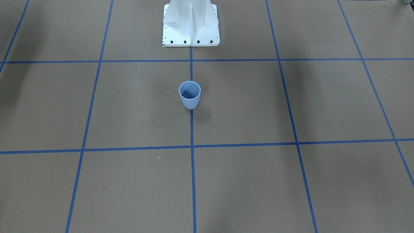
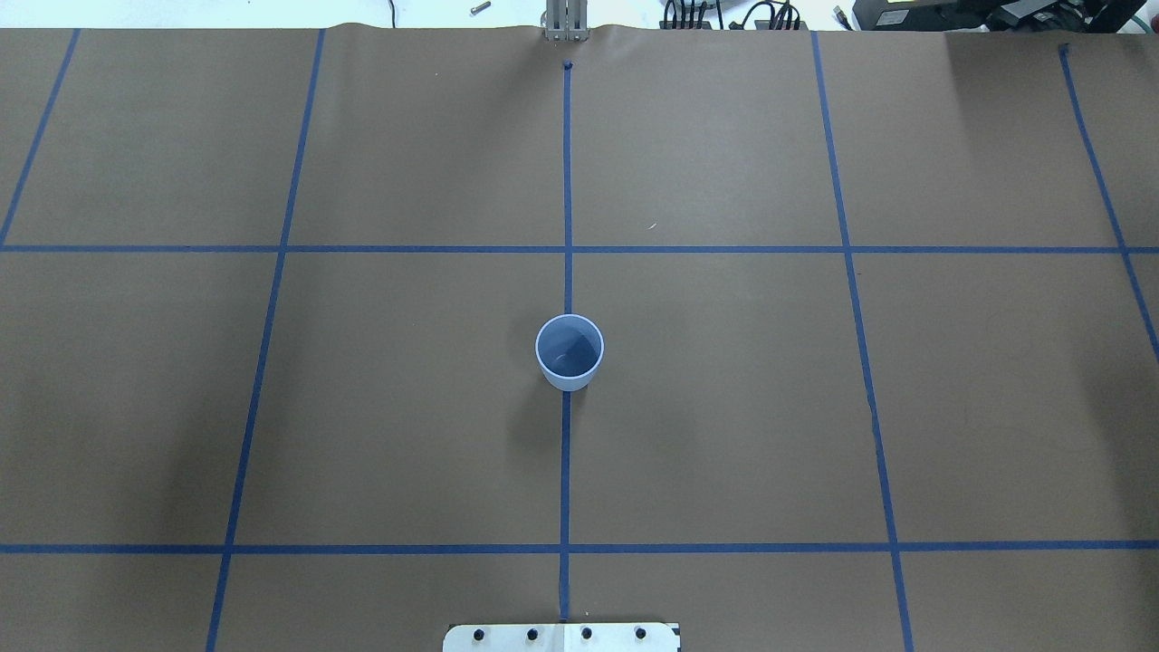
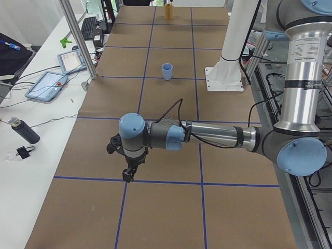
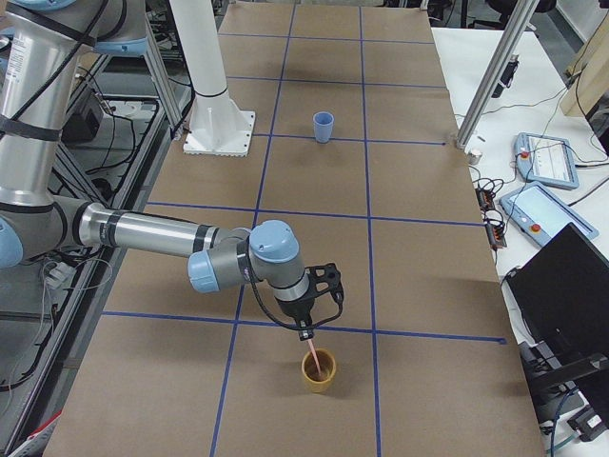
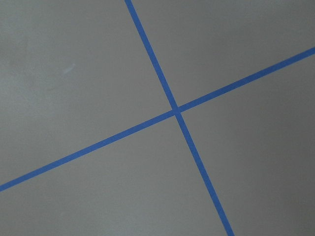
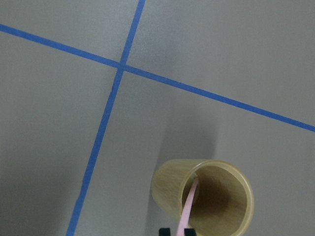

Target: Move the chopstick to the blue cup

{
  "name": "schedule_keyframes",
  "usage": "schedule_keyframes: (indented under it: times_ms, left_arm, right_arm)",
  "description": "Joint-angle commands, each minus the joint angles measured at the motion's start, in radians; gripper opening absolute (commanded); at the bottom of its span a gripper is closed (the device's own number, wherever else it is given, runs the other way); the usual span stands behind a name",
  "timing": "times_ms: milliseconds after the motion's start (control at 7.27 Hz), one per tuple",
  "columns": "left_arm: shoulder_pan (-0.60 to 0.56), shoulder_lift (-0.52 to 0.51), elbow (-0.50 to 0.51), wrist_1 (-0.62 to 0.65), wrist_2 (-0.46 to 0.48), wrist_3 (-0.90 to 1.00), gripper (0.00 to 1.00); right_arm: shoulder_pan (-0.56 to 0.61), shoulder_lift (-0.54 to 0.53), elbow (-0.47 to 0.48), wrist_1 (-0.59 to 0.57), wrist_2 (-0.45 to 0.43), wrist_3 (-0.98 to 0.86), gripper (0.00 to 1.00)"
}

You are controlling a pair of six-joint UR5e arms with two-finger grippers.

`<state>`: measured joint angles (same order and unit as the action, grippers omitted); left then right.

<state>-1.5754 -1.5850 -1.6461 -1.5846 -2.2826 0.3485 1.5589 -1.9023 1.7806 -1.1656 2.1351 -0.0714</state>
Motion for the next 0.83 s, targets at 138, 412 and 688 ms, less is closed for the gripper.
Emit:
schedule_keyframes:
  times_ms: [138, 412, 688]
  left_arm:
    - [0.0, 0.0, 0.0, 0.0, 0.0, 0.0, 0.98]
    - [0.0, 0.0, 0.003, 0.0, 0.0, 0.0, 0.98]
    - [0.0, 0.0, 0.002, 0.0, 0.0, 0.0, 0.98]
  right_arm:
    - [0.019, 0.002, 0.003, -0.002, 0.006, -0.016, 0.0]
    - [0.093, 0.026, 0.009, -0.069, 0.015, -0.097, 0.0]
    - [0.174, 0.078, 0.02, -0.185, 0.017, -0.198, 0.0]
